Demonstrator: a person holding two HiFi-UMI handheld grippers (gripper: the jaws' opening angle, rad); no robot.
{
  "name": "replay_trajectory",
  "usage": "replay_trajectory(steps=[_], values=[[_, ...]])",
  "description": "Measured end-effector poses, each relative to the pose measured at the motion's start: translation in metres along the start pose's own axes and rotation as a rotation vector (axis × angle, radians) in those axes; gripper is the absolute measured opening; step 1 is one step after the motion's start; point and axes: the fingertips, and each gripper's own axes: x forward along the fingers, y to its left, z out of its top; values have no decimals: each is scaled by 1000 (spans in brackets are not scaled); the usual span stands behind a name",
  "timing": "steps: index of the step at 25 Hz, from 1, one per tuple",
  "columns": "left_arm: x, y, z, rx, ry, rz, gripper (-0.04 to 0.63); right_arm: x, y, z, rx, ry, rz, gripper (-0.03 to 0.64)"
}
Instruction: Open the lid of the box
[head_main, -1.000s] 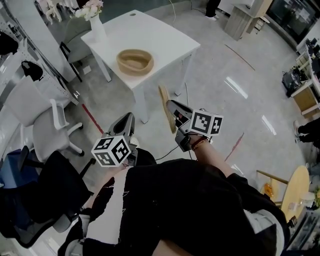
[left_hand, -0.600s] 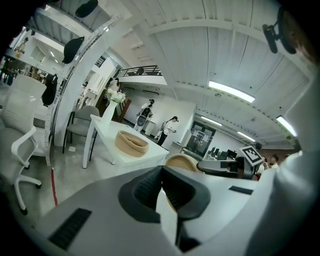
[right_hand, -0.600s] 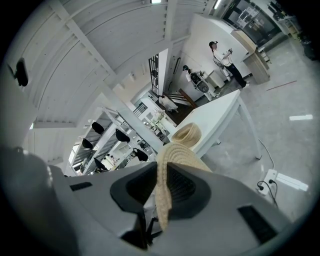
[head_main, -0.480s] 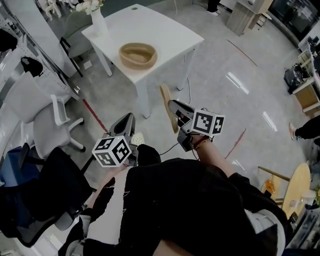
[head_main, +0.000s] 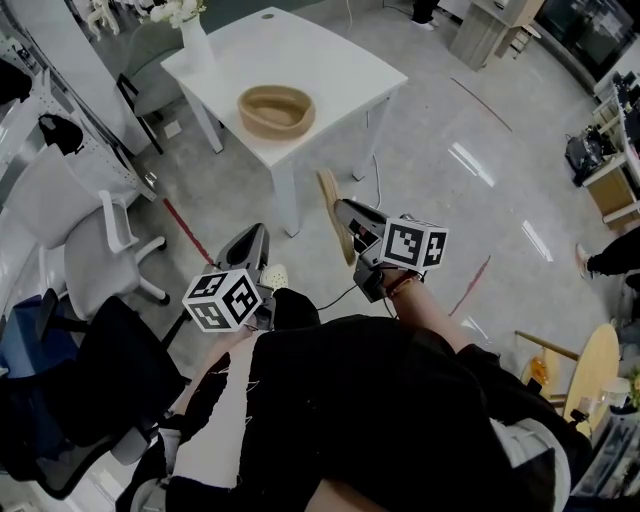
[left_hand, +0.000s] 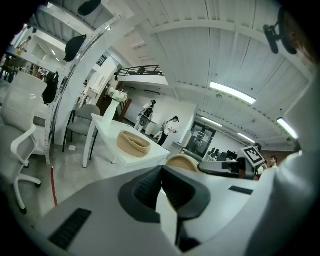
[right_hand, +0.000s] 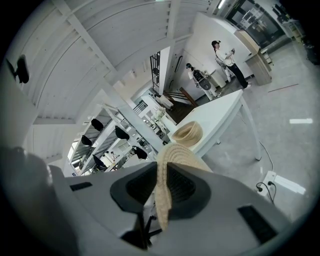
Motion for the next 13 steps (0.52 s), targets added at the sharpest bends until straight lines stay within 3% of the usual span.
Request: replay_trajectory(steps=[13], values=[[15, 7, 13, 2, -15, -17, 11, 11, -3, 12, -4, -14, -7, 66]])
